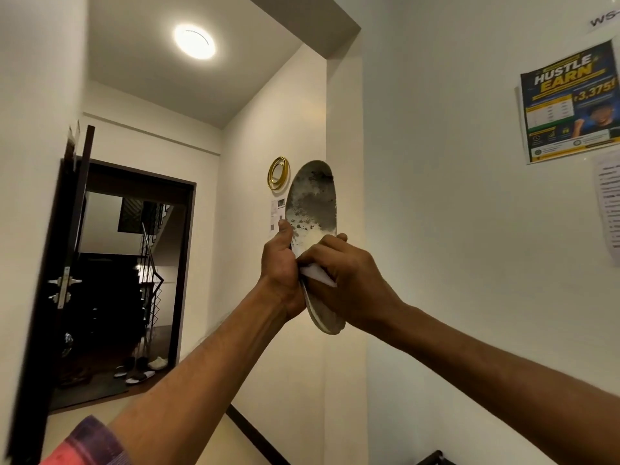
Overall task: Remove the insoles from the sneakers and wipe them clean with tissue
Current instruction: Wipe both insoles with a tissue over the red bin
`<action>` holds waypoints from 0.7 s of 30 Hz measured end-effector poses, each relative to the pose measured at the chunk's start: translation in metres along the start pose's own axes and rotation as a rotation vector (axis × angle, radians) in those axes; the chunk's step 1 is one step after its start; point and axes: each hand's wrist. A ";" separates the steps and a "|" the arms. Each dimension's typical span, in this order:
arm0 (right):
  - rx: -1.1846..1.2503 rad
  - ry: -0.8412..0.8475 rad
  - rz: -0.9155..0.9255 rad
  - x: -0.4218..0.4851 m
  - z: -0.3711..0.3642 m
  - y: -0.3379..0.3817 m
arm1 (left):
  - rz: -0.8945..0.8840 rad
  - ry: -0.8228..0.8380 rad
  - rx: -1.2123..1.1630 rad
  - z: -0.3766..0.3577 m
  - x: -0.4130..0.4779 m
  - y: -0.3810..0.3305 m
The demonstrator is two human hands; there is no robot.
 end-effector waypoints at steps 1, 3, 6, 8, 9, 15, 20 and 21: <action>0.014 -0.006 -0.031 0.001 0.003 -0.005 | -0.016 -0.006 -0.001 0.000 0.001 -0.001; 0.013 -0.044 -0.127 -0.001 0.008 -0.012 | -0.033 -0.006 0.000 -0.002 0.001 0.000; -0.011 -0.002 -0.043 -0.012 0.003 0.000 | -0.004 0.008 -0.021 -0.002 0.002 -0.001; 0.011 0.042 -0.001 -0.017 0.001 0.001 | -0.009 0.004 -0.024 0.000 0.003 -0.002; 0.027 0.048 -0.029 -0.018 0.004 -0.002 | -0.016 -0.003 -0.031 0.001 0.003 -0.002; 0.041 0.150 0.048 -0.039 0.009 0.006 | 0.000 0.013 -0.059 0.002 0.005 -0.001; 0.076 0.151 -0.026 -0.042 0.016 0.002 | -0.005 0.019 -0.061 0.002 0.007 -0.001; 0.089 0.191 0.010 -0.045 0.013 0.005 | 0.001 0.020 -0.040 0.003 0.007 -0.001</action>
Point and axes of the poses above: each hand's wrist, its own x-axis towards the middle knuckle, its own z-axis out of the back of the hand, y = z × x, and after that the axes turned 14 degrees about -x, right-handed
